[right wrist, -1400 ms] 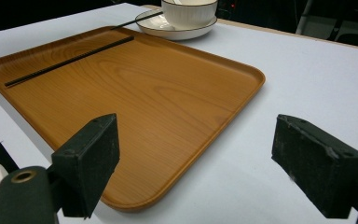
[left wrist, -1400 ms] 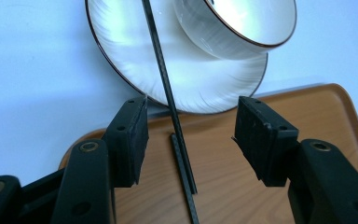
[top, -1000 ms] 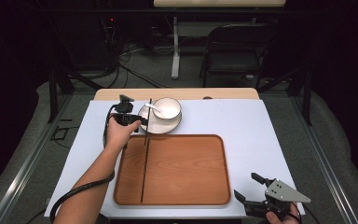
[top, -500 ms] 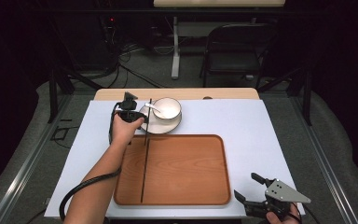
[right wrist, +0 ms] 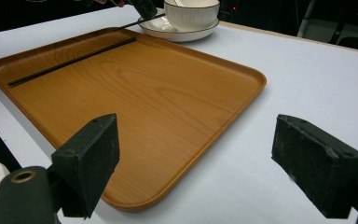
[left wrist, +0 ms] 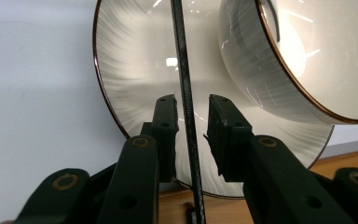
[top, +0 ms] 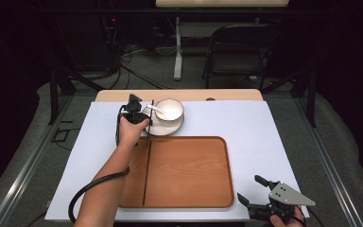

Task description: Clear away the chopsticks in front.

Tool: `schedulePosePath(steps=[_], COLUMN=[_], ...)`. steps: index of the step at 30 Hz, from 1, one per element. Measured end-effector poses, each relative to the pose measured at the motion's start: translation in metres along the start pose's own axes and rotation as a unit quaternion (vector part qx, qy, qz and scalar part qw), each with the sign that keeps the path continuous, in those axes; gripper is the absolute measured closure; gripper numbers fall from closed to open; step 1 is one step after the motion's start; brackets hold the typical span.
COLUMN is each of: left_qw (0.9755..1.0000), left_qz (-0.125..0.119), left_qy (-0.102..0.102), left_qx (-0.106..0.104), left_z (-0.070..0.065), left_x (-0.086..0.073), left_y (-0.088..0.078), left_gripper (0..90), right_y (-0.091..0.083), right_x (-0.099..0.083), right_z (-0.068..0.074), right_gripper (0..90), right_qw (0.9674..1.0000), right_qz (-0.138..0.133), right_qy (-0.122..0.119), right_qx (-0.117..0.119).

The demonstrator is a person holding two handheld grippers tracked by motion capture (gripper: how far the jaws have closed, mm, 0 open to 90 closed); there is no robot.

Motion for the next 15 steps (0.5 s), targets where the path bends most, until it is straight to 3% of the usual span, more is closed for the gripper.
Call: schedulePosePath(steps=[11,15], left_qw=[0.9987,0.998], left_qz=[0.02,0.017], left_qy=[-0.046,-0.06], left_qx=[-0.01,-0.013], left_z=[0.0018,0.0029], left_x=[0.001,0.0024], left_y=[0.0049,0.0035], left_gripper=[83.9,85.3], right_y=[0.0,0.0], right_x=[0.0001,0.0], right_z=[0.0001,-0.0002], right_gripper=[14.7,14.7], right_qw=[1.0,1.0], right_qz=[-0.001,-0.001], right_qy=[0.0,0.001], right_qx=[0.0,0.0])
Point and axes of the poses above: each handheld gripper's, and its own axes: y roughly forward along the jaws, x roughly out of its top, z roughly to its left, the point moved 9 cm from there along y, roughly forward along the jaws, and after that the axes turned 13 degrees about -y, right-handed, at the moved point
